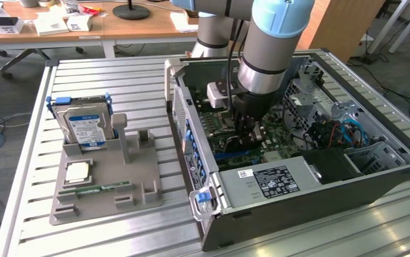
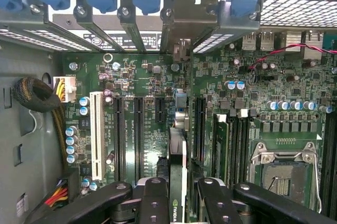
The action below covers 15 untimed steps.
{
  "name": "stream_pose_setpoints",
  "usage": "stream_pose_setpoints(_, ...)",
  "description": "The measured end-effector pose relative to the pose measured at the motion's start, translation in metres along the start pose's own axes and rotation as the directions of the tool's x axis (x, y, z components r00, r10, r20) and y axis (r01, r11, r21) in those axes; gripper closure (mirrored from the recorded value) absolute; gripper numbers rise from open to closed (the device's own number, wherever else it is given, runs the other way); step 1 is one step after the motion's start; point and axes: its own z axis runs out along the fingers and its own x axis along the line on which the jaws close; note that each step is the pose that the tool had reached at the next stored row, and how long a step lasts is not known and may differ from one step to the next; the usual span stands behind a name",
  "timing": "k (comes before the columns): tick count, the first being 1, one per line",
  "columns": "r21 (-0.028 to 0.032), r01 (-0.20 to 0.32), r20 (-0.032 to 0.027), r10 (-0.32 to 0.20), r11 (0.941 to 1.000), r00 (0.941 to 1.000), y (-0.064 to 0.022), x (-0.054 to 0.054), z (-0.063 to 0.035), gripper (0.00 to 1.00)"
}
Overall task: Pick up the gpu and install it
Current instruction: 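Insert the gpu into the slot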
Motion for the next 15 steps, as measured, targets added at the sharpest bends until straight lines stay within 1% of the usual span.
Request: stream_pose_setpoints(15, 0.0001, 0.0, 0.0001, 0.0, 1.0, 1.0, 0.0002, 0.0001, 0.0017, 0.74)
